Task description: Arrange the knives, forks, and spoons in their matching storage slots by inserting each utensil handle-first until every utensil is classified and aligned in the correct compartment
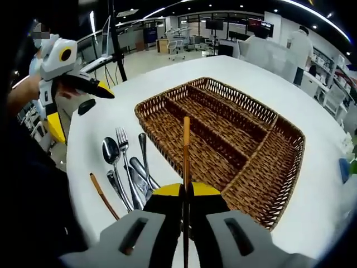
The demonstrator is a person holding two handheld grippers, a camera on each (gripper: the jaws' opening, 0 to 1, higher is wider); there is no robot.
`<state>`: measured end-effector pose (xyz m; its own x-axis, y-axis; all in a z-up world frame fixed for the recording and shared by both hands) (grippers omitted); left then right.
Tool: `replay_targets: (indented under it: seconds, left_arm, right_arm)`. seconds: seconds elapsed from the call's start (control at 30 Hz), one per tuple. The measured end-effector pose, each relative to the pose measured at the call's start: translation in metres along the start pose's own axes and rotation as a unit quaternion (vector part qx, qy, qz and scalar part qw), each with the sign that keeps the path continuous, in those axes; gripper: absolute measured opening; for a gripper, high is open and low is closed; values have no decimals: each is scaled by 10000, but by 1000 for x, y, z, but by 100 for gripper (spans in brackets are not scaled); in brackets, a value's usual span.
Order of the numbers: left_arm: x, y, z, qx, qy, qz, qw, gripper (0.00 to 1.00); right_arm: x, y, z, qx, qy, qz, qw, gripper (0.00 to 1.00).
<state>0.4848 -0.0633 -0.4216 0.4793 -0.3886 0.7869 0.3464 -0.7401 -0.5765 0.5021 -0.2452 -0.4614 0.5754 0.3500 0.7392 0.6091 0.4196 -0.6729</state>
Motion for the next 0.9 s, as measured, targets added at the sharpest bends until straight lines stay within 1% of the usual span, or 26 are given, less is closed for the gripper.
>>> replay_targets:
  seconds: [0.2, 0.27, 0.37, 0.43, 0.57, 0.67, 0.7, 0.8, 0.9]
  left_arm:
    - [3, -1, 2, -4, -82, -64, 9999, 96]
    - [4, -1, 3, 5, -122, -100, 9999, 97]
    - [4, -2, 3, 18, -132, -101, 9999, 98]
    - [4, -2, 5, 48, -125, -103, 9999, 100]
    - [4, -3, 6, 67, -138, -105, 9998, 100]
    - [5, -4, 6, 76, -153, -111, 9998, 100]
    - [5, -4, 6, 78, -156, -110, 9998, 100]
    - [5, -4, 6, 85, -171, -120, 9997, 100]
    - [5, -5, 7, 105, -162, -118, 9997, 100]
  right_arm:
    - [0, 0, -25, -382, 328, -5, 9987, 3]
    - [-2, -1, -34, -546, 475, 46, 9974, 3]
    - [-2, 0, -42, -647, 695, 23, 9955, 3]
    - [-3, 1, -48, -727, 754, 63, 9945, 3]
    - [-1, 1, -58, -845, 892, 54, 9924, 3]
    - [0, 2, -68, -1017, 989, 40, 9899, 3]
    - [2, 2, -72, -1064, 1027, -9, 9890, 3]
    - [1, 4, -84, -1274, 1283, -11, 9835, 3]
    - [-1, 6, -92, -1394, 1518, -3, 9785, 3]
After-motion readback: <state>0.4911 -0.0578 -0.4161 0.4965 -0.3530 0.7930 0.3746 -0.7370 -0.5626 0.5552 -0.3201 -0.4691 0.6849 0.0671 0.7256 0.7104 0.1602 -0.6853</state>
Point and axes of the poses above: the point that each gripper's makers call its tool centre point, and the gripper's own axes: y roughly forward along the fingers, z roughly to its left, x roughly out of its top, the point moved 1 cm from there along -y, roughly backward along the fingers, and after that the axes turned 5 degrees about -z, right-handed, at the moved point
